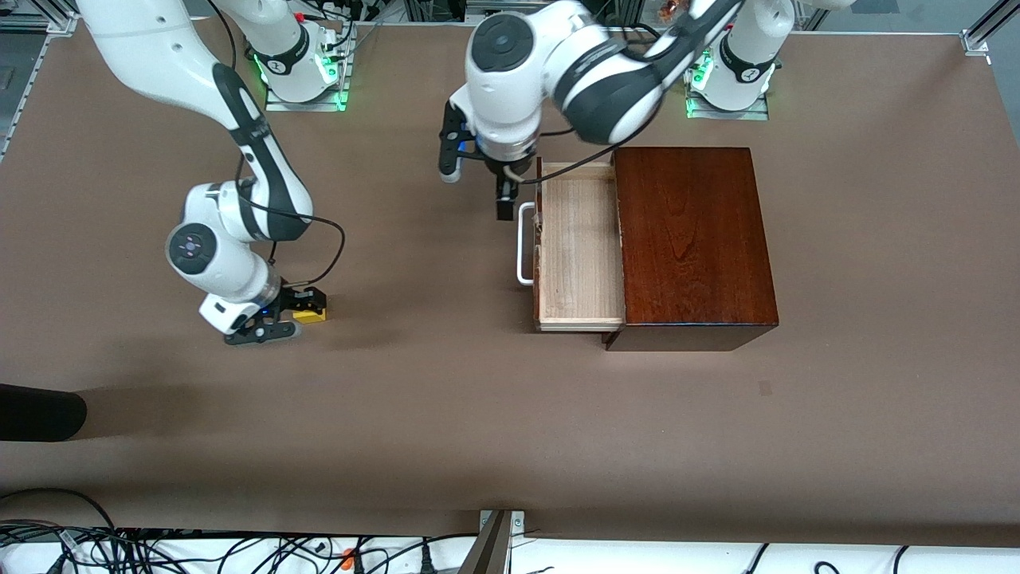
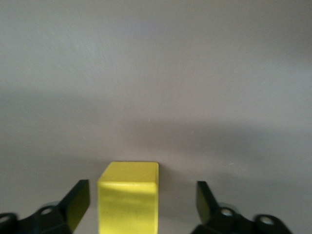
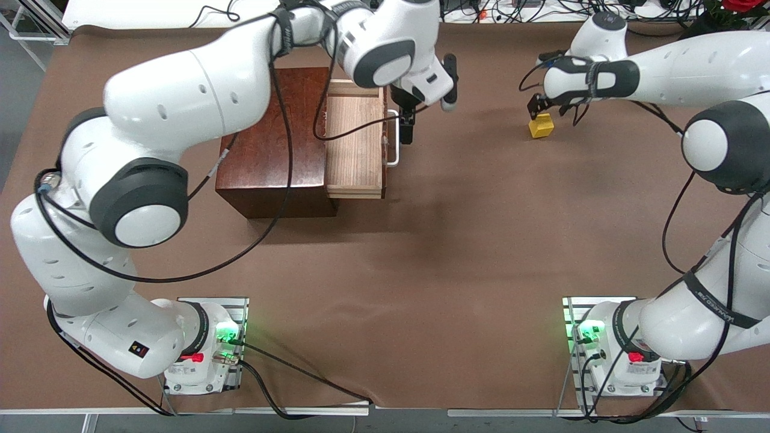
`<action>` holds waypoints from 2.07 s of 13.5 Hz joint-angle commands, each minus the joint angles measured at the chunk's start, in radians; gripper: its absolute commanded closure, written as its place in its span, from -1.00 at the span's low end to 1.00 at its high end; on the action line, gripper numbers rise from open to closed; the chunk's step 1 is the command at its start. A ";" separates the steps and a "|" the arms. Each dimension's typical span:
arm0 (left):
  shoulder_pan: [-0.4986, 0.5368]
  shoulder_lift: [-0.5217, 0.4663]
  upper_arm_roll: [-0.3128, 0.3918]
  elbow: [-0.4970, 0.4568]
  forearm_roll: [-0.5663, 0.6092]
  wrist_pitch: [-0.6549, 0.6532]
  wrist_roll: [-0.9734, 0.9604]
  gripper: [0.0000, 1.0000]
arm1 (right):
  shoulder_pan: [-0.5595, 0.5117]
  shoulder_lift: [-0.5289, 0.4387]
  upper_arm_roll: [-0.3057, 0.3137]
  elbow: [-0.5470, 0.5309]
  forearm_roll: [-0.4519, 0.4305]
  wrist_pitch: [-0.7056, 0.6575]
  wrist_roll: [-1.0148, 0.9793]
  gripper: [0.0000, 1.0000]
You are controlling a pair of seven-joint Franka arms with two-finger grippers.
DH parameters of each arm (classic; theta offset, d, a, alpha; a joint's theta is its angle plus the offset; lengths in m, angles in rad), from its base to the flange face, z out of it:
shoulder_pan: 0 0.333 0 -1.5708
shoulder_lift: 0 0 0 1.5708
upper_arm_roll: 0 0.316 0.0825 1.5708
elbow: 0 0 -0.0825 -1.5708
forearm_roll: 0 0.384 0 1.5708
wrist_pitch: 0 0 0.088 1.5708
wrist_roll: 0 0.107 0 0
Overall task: Open drawer, take yellow block, close drawer
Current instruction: 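Set the cube down with the right gripper while the left gripper reaches the drawer, then push the drawer shut into the box with the left gripper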
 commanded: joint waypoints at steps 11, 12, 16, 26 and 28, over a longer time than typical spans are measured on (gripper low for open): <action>0.009 0.124 0.025 0.028 0.129 0.001 0.037 -1.00 | -0.032 -0.361 0.011 0.357 -0.018 -0.758 0.003 -1.00; 0.018 0.124 0.025 0.022 0.129 -0.003 0.037 -1.00 | -0.032 -0.358 0.011 0.360 -0.019 -0.757 0.006 -1.00; 0.059 0.115 0.027 0.021 0.131 -0.095 0.025 -1.00 | -0.030 -0.345 0.009 0.391 -0.039 -0.758 0.009 -1.00; 0.188 0.037 0.027 -0.056 0.172 -0.213 0.028 -1.00 | -0.025 -0.349 0.009 0.430 -0.041 -0.789 0.008 -1.00; 0.210 0.022 0.030 -0.094 0.177 -0.218 0.027 -1.00 | -0.025 -0.349 0.008 0.430 -0.042 -0.786 0.008 -1.00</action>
